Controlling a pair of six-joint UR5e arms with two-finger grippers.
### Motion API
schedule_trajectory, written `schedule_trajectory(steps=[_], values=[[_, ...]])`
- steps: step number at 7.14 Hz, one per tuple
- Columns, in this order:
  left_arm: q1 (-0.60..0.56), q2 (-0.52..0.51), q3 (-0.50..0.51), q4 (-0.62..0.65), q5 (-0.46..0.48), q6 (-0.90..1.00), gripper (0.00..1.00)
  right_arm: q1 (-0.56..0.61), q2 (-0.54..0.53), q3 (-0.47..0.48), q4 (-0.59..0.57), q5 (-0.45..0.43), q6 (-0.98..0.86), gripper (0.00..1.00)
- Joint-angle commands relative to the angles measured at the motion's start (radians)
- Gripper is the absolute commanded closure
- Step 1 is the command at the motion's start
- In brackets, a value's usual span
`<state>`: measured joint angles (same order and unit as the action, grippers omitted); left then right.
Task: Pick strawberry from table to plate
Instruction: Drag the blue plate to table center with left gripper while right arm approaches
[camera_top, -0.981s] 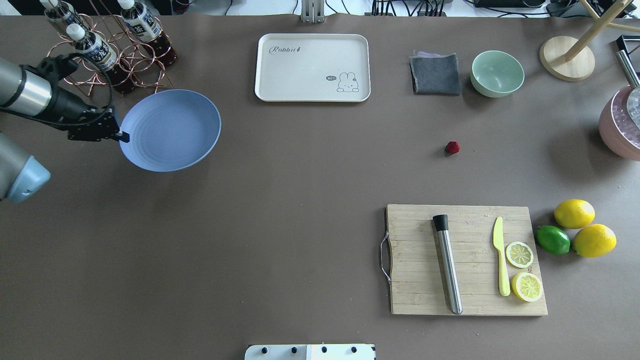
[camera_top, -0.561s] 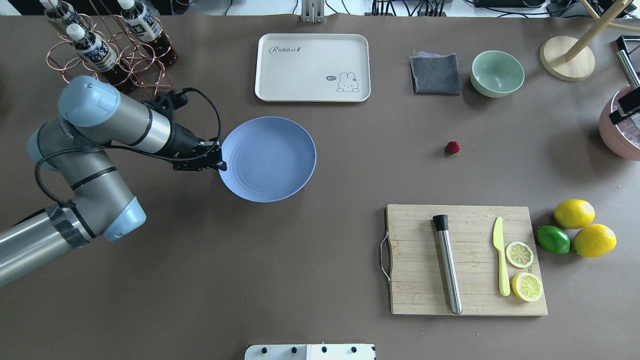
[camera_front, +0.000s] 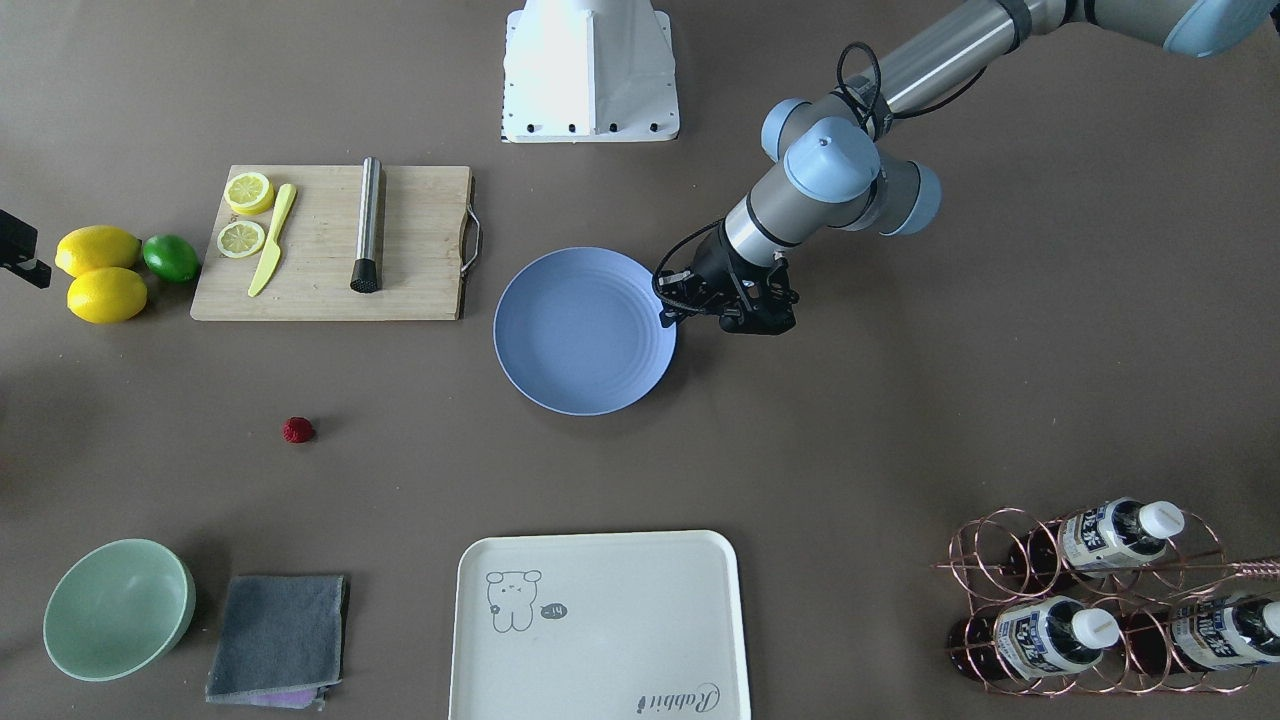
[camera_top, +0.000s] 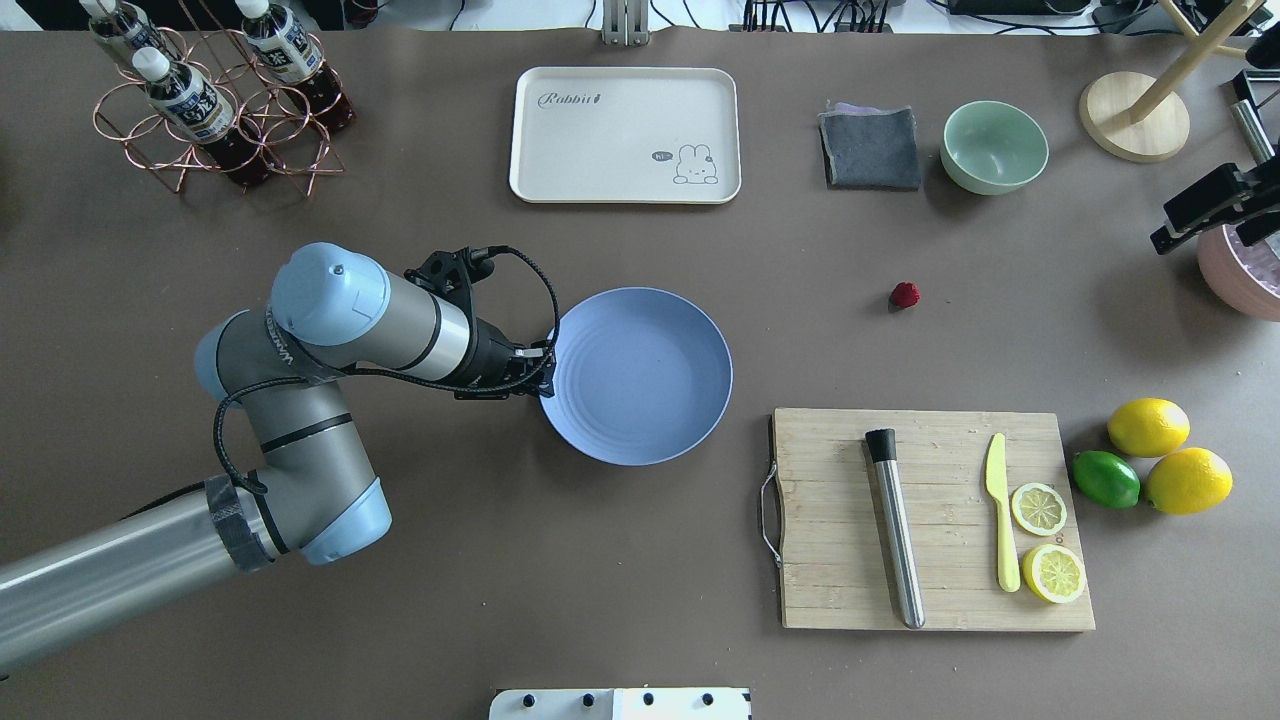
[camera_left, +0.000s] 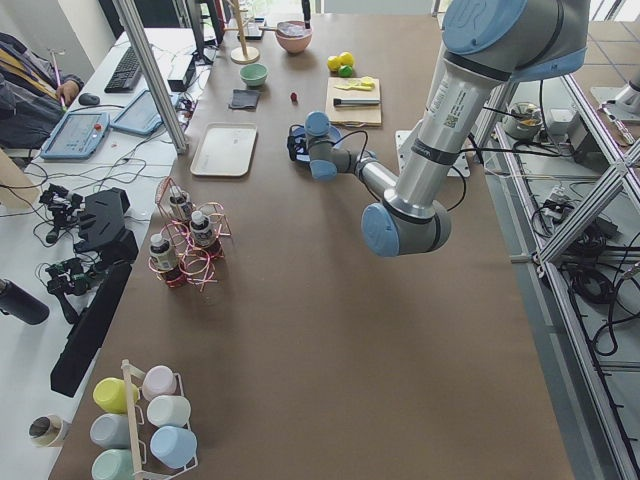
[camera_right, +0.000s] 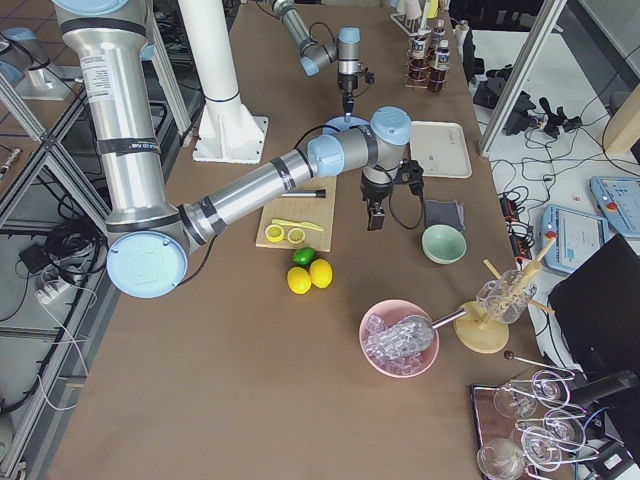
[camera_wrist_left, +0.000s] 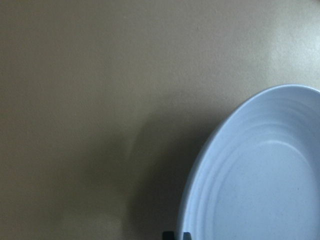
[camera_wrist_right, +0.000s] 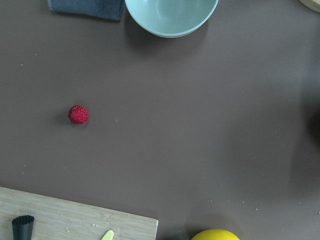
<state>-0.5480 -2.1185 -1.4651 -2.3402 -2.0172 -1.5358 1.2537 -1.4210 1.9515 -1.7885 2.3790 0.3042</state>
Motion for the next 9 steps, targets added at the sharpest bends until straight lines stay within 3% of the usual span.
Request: schedule_trajectory(steps=[1, 2, 3, 4, 5, 8, 9], values=[[0.026, 0.000, -0.001, 0.001, 0.032, 0.000, 1.00, -0.005, 0.000, 0.003, 0.003, 0.000, 0.019, 0.00], [0.026, 0.002, 0.000, 0.001, 0.032, 0.000, 1.00, -0.013, 0.004, 0.001, 0.012, -0.001, 0.045, 0.00], [0.023, 0.003, -0.004, 0.001, 0.032, 0.000, 0.82, -0.022, 0.004, 0.000, 0.032, -0.001, 0.064, 0.00], [0.017, 0.005, -0.005, 0.001, 0.029, 0.002, 0.27, -0.042, 0.017, -0.002, 0.052, -0.003, 0.106, 0.00], [0.007, 0.003, -0.011, 0.001, 0.025, 0.002, 0.09, -0.074, 0.054, -0.006, 0.060, -0.003, 0.165, 0.00], [-0.128, 0.063, -0.055, 0.001, -0.067, 0.040, 0.04, -0.227, 0.190, -0.022, 0.075, -0.047, 0.421, 0.00], [-0.189, 0.084, -0.061, 0.001, -0.124, 0.101, 0.03, -0.284, 0.198, -0.029, 0.143, -0.076, 0.514, 0.00]])
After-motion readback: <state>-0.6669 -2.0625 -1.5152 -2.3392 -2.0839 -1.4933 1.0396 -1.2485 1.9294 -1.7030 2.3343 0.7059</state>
